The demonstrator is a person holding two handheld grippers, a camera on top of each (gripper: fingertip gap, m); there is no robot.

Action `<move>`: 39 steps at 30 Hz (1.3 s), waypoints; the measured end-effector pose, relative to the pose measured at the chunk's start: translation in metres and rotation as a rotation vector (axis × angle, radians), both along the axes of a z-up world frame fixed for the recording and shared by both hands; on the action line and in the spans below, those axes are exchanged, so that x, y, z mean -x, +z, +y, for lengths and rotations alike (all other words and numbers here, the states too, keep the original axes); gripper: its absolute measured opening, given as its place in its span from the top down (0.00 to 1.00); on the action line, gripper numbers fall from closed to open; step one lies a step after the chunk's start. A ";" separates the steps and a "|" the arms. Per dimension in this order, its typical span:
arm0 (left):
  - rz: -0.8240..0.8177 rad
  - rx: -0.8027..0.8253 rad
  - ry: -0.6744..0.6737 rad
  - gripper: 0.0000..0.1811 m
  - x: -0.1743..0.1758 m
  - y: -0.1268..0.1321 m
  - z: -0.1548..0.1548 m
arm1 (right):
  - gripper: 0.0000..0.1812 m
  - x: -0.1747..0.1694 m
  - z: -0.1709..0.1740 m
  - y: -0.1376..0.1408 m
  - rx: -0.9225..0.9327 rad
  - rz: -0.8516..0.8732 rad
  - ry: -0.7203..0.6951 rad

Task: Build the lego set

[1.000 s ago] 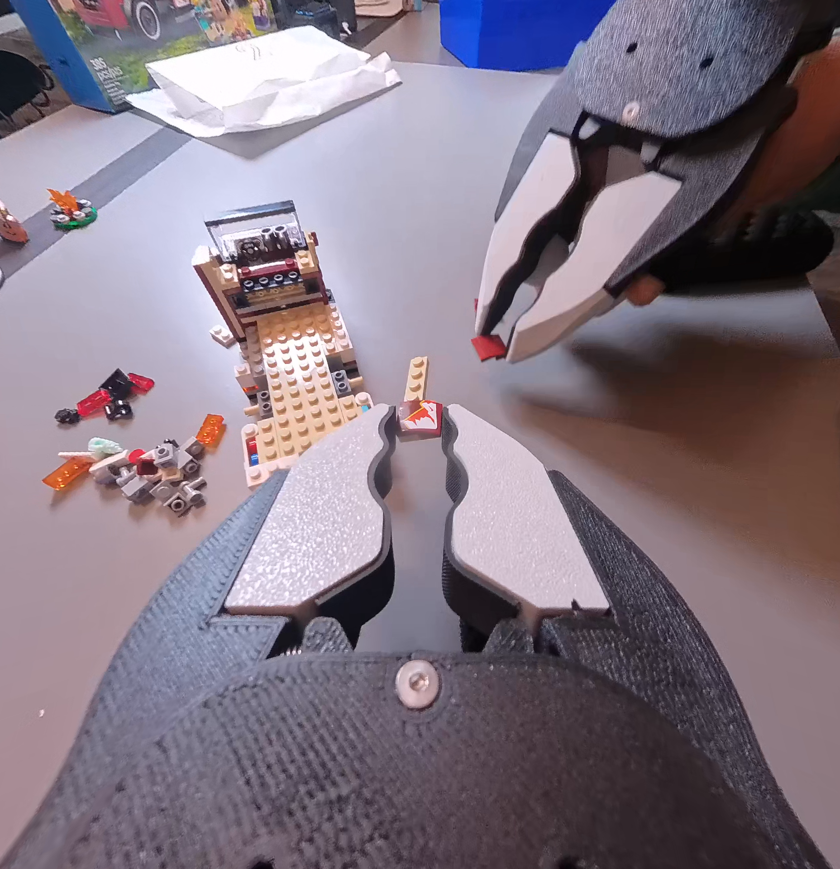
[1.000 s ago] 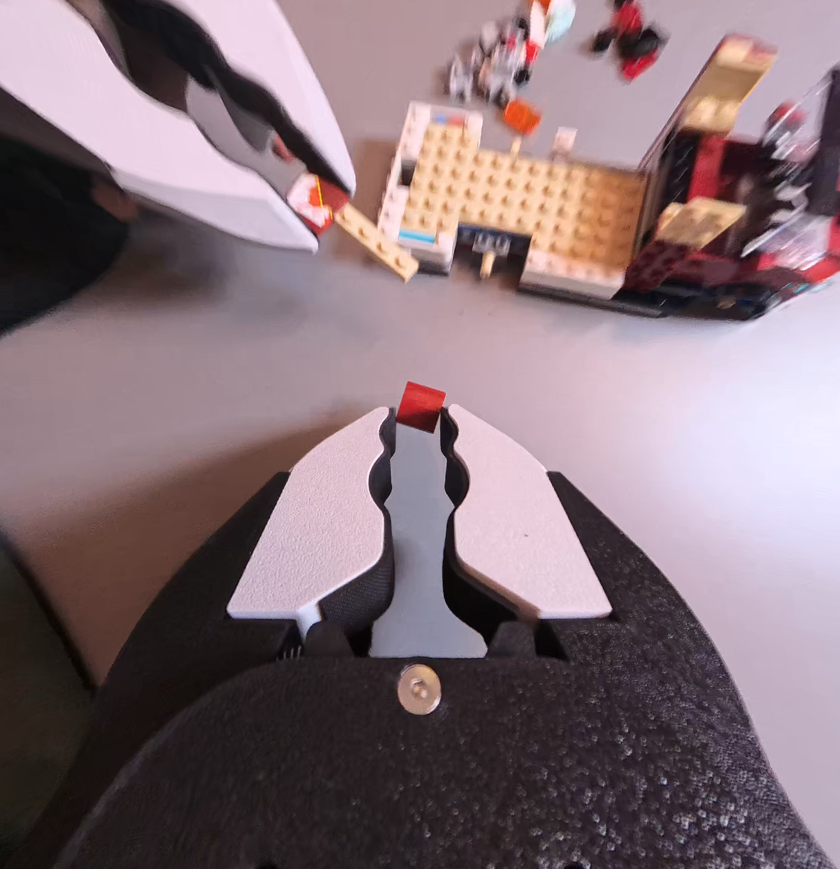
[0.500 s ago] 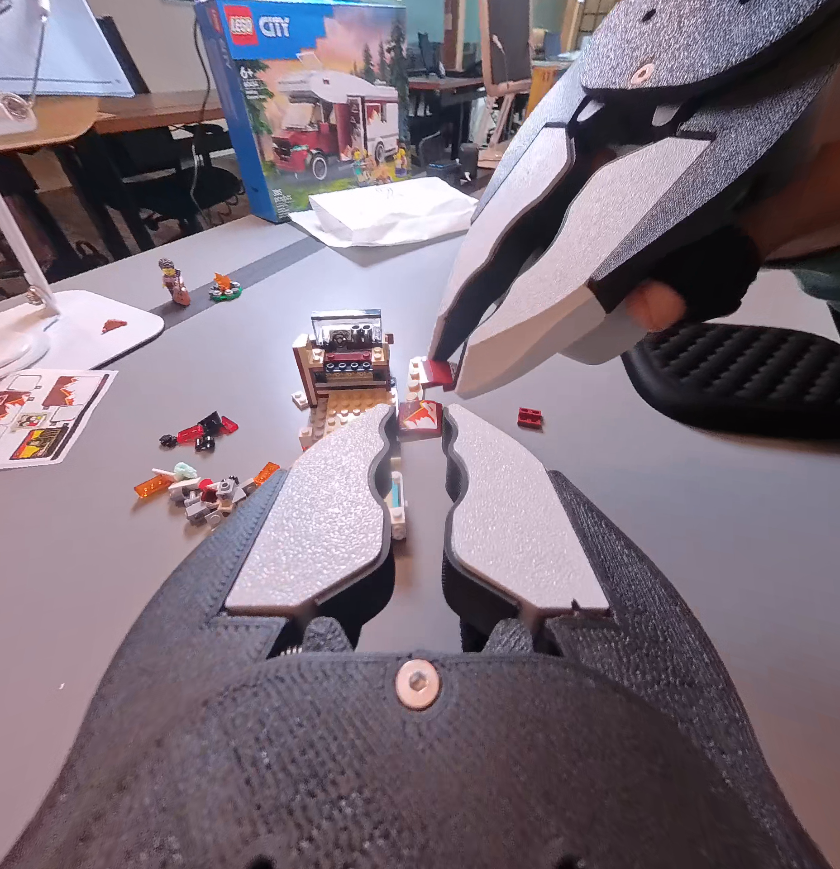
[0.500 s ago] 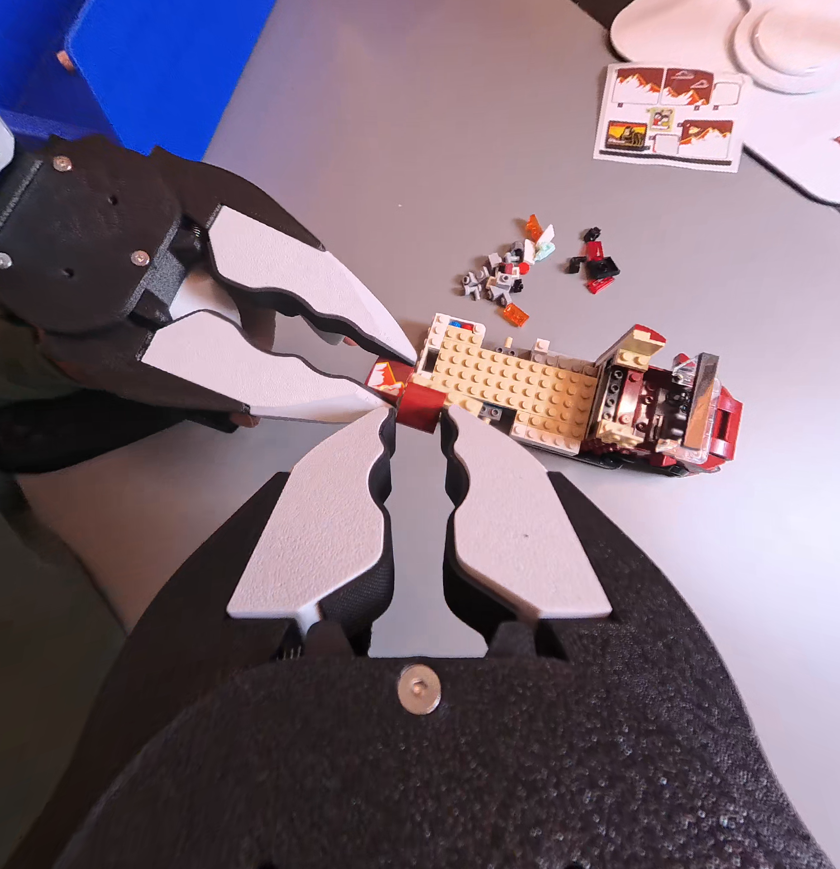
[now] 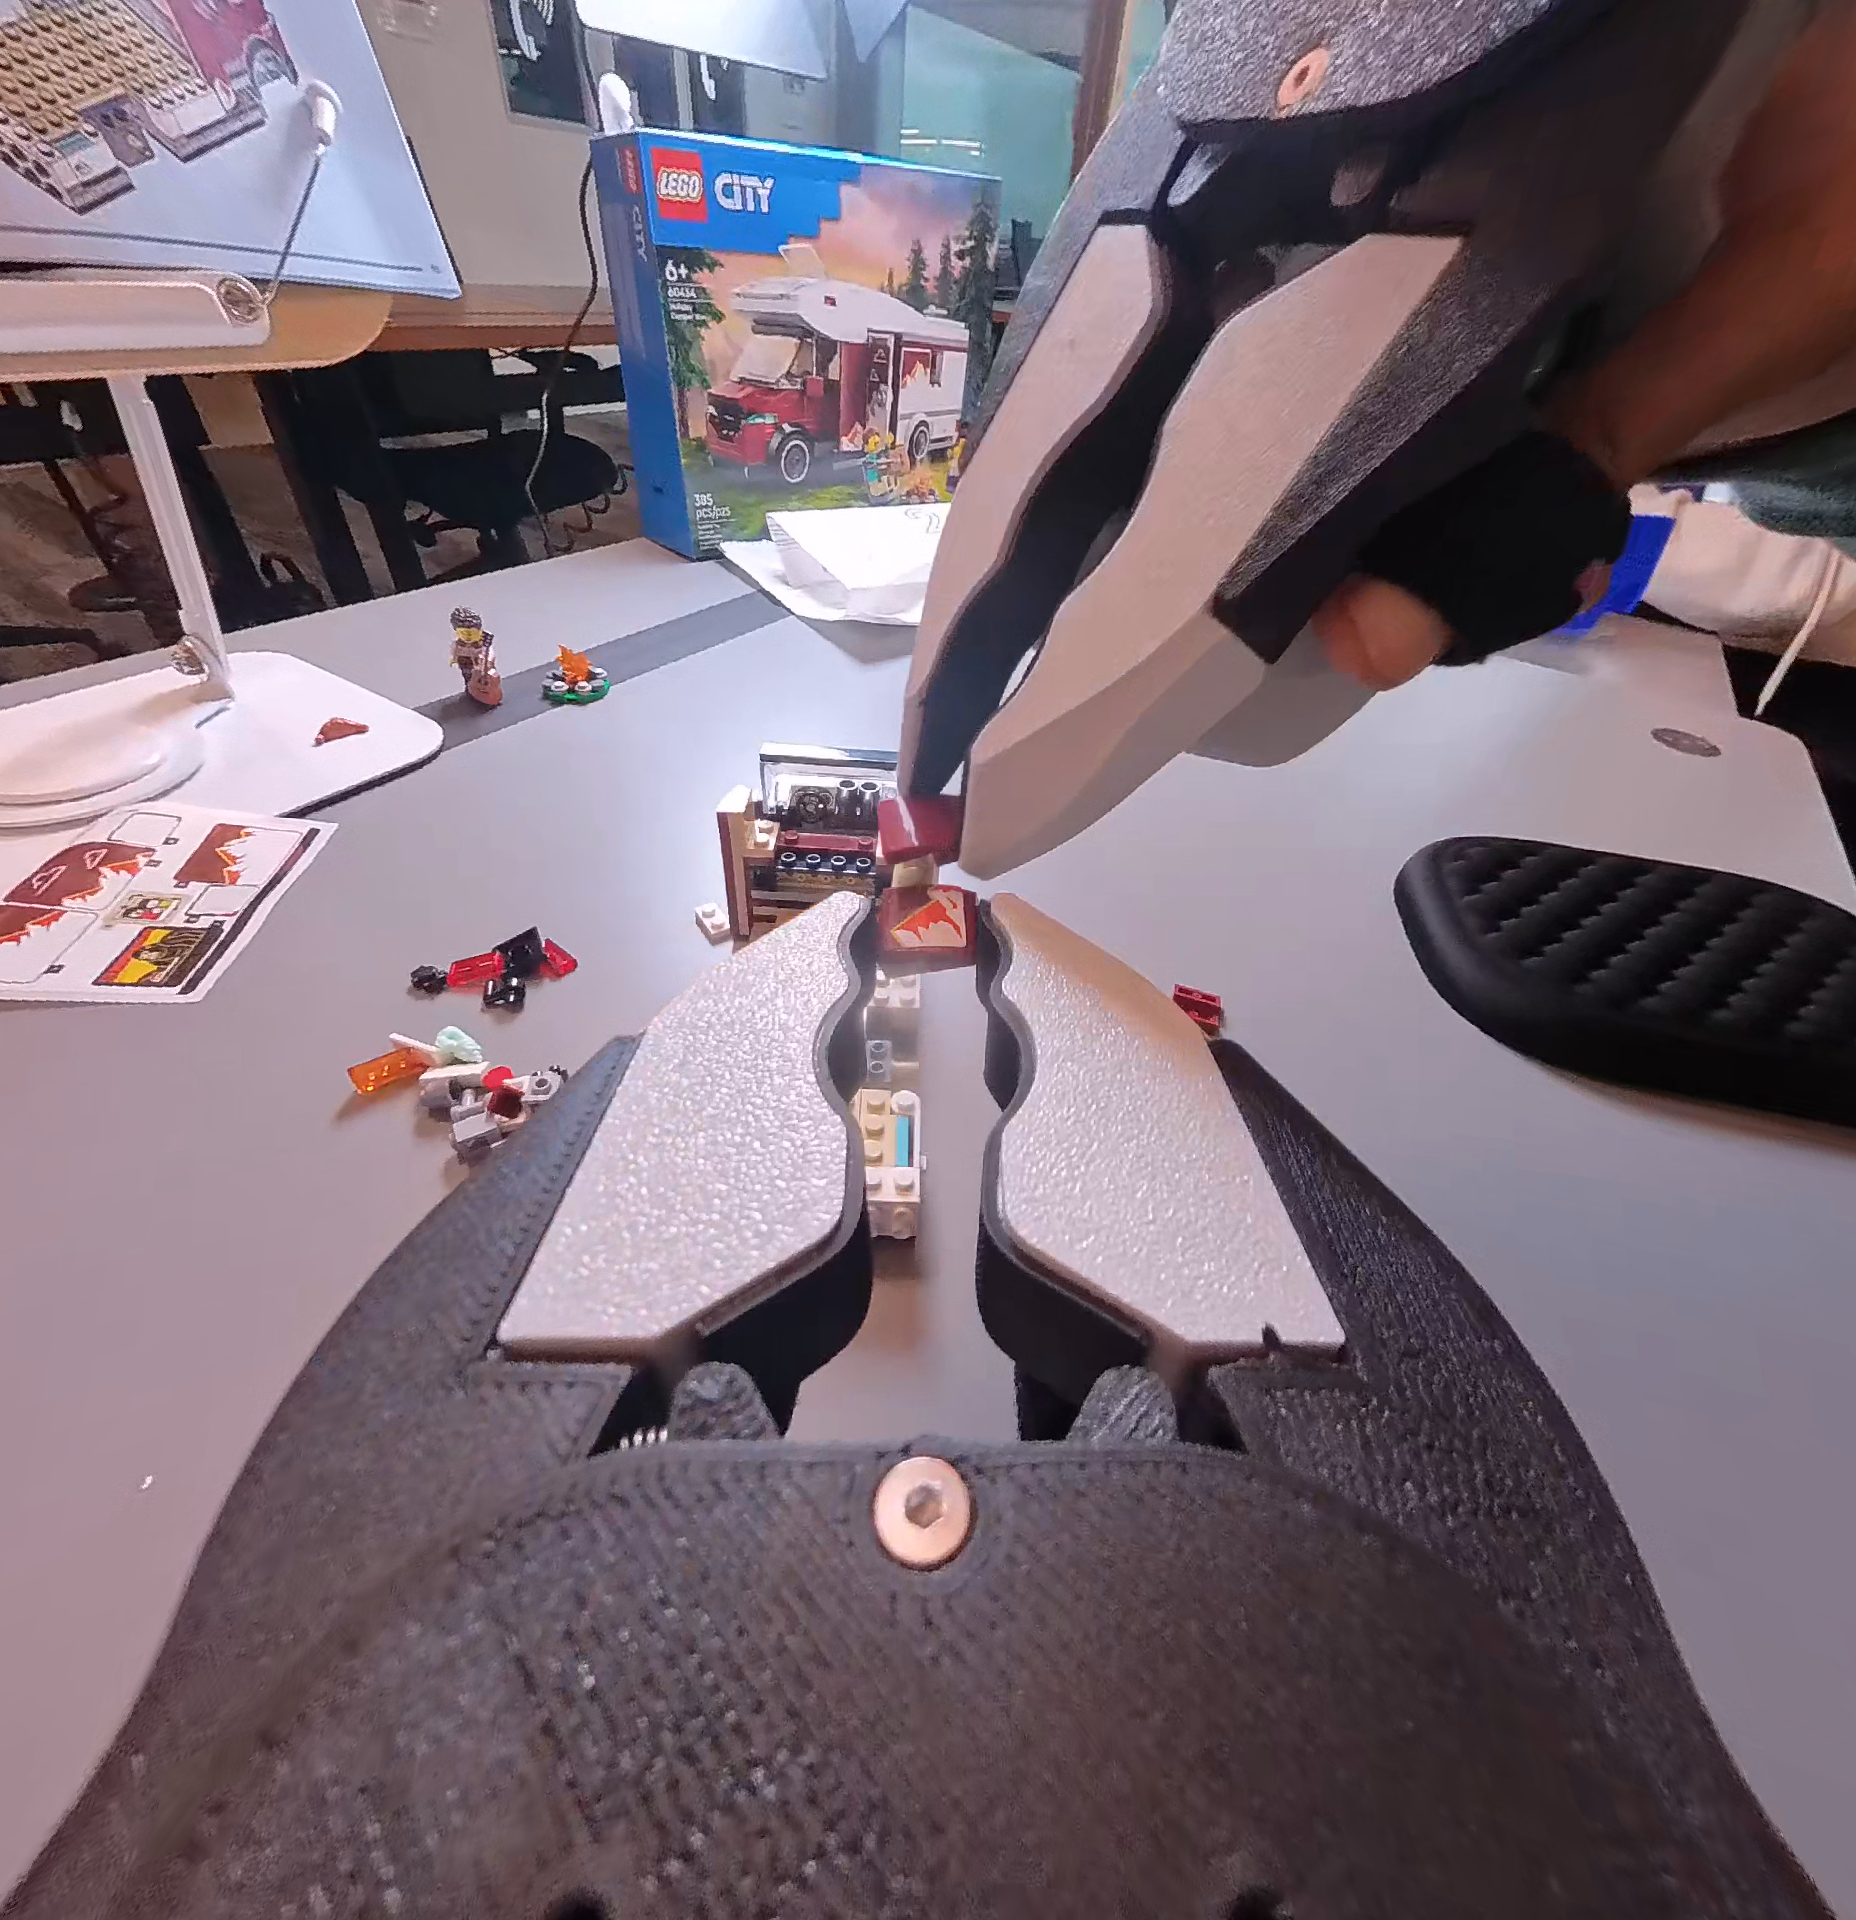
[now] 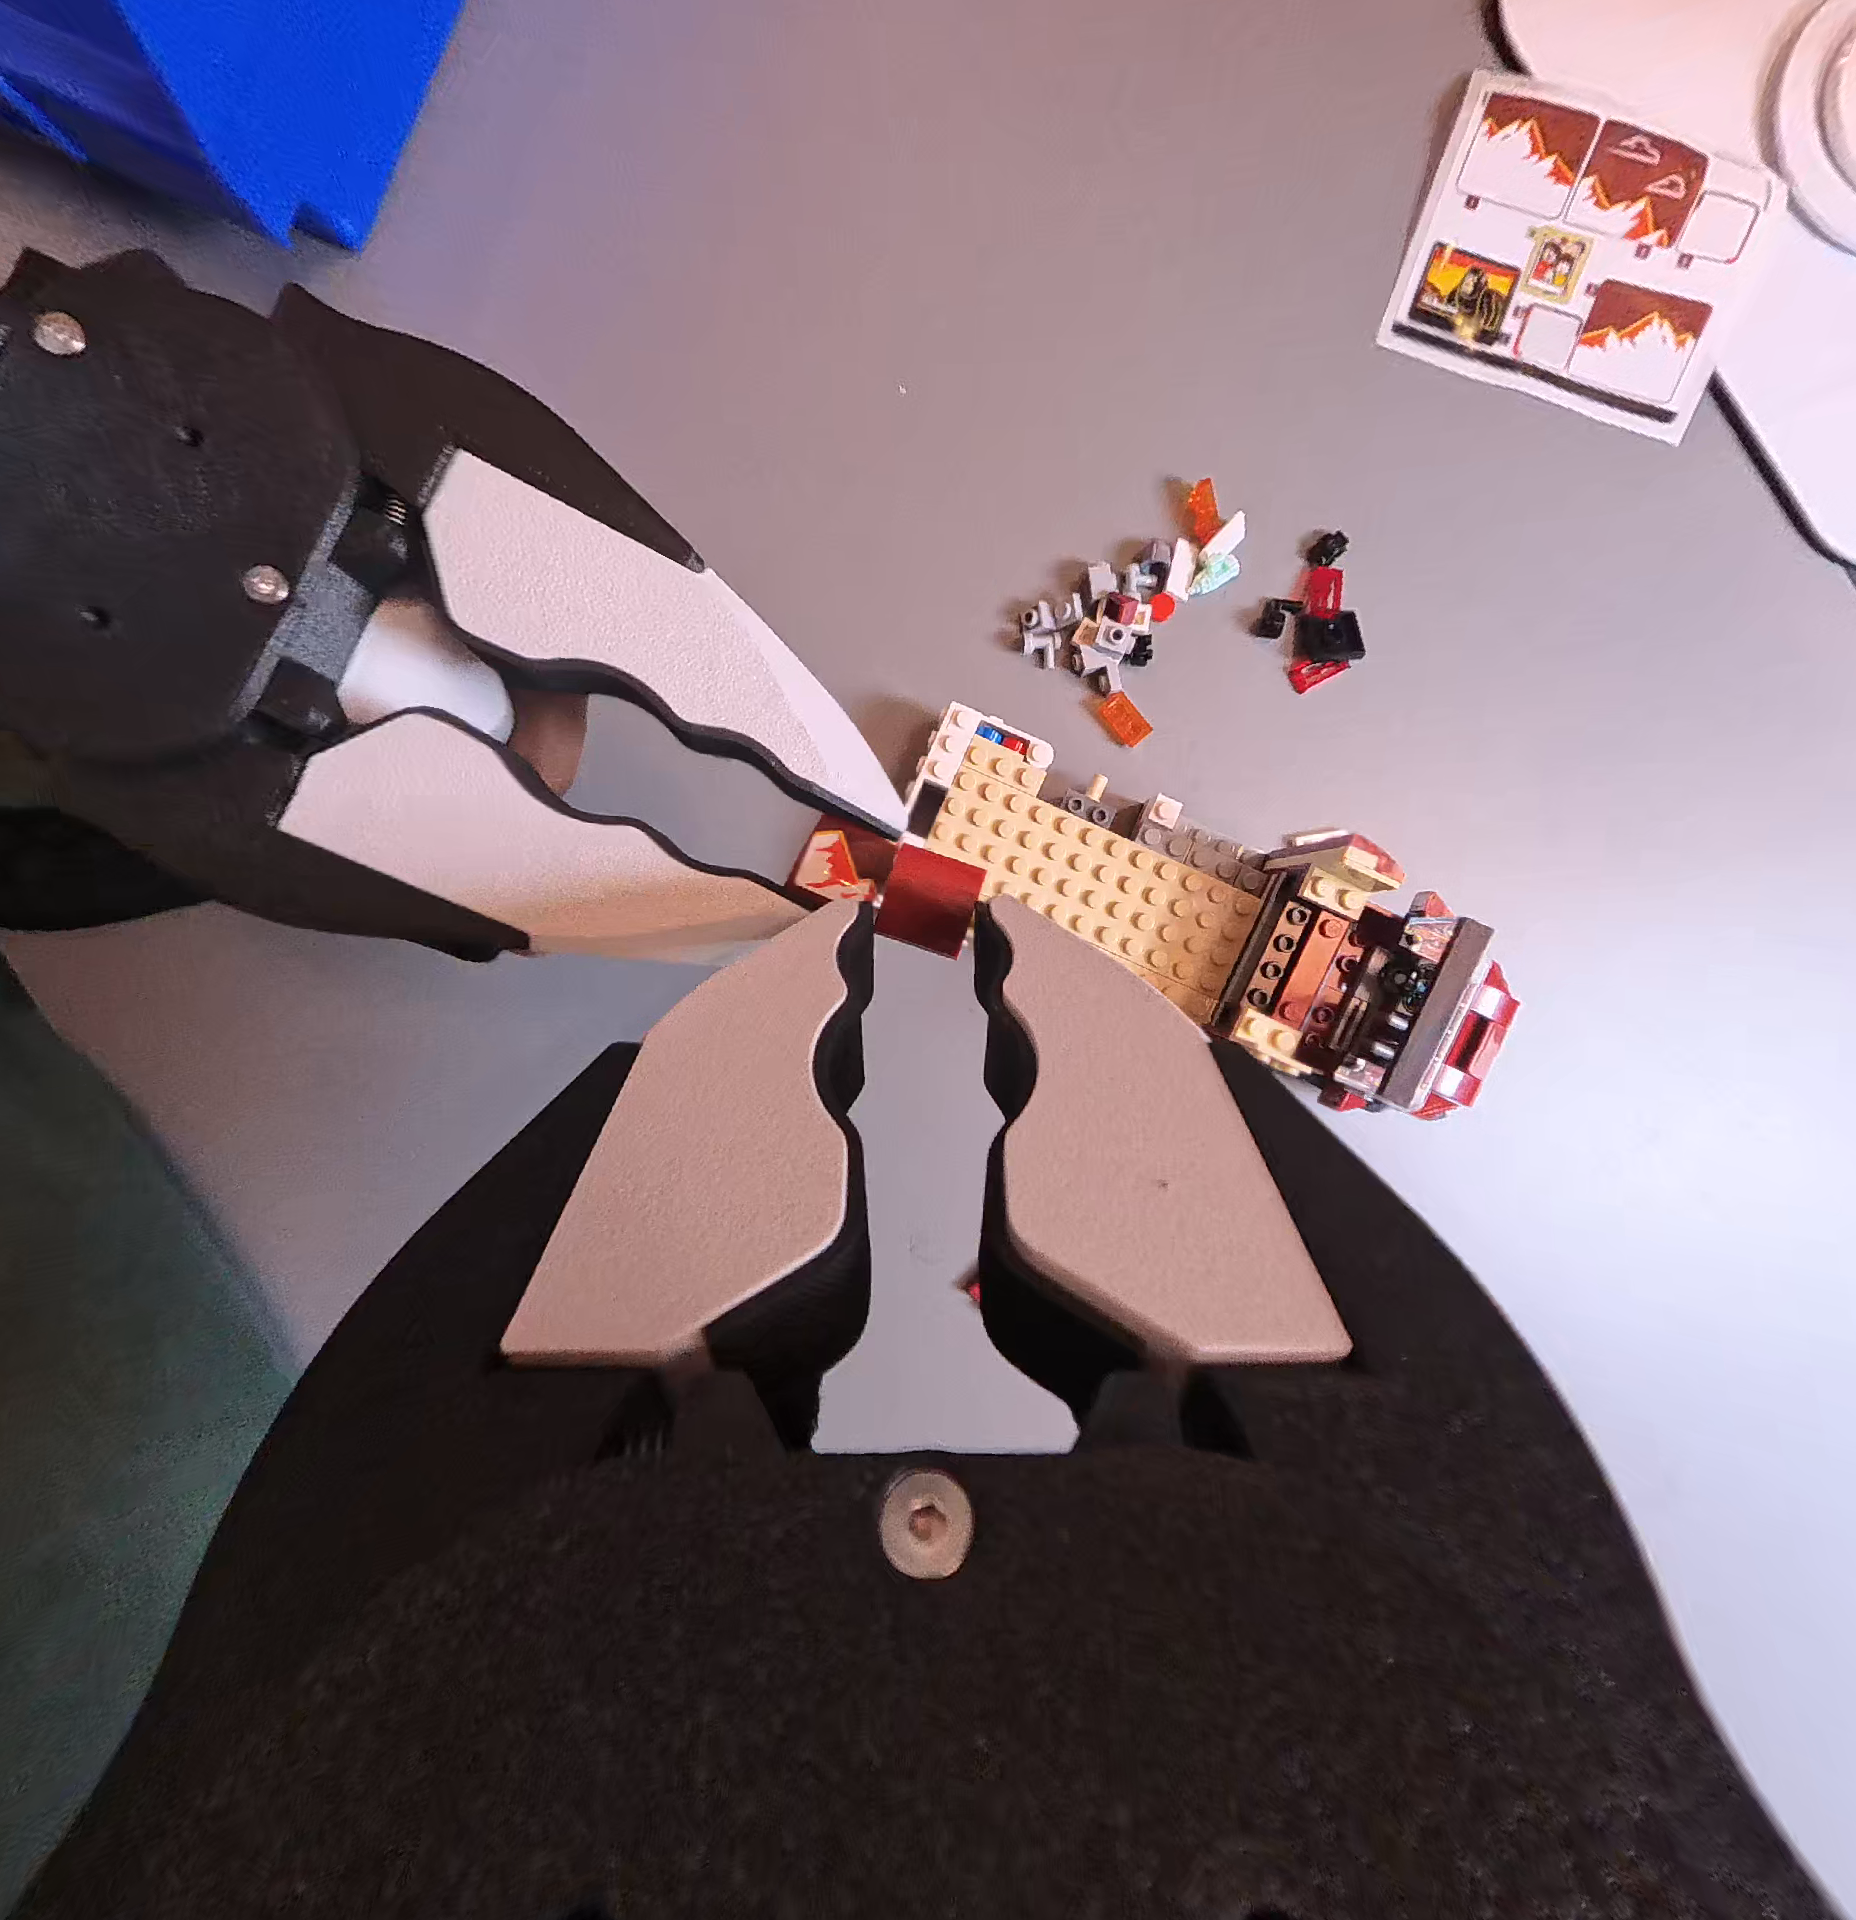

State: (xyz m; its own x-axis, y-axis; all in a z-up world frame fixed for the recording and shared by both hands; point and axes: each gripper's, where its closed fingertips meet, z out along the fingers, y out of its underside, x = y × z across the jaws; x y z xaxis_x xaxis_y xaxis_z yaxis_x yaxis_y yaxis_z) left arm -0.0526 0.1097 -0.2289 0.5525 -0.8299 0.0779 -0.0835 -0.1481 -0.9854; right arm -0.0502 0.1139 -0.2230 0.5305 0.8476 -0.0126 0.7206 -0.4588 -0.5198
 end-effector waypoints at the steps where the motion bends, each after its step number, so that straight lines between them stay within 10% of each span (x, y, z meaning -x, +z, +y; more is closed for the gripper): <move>1: -0.004 0.000 0.004 0.90 0.001 0.000 0.000 | 0.90 0.000 0.001 -0.002 0.012 -0.017 0.002; 34: -0.014 -0.010 0.082 0.90 0.023 0.001 0.023 | 0.89 0.014 0.009 0.015 -0.019 0.074 0.183; 39: 0.028 -0.028 0.025 0.90 0.029 -0.003 0.028 | 0.89 -0.020 -0.017 -0.044 -0.090 -0.042 0.371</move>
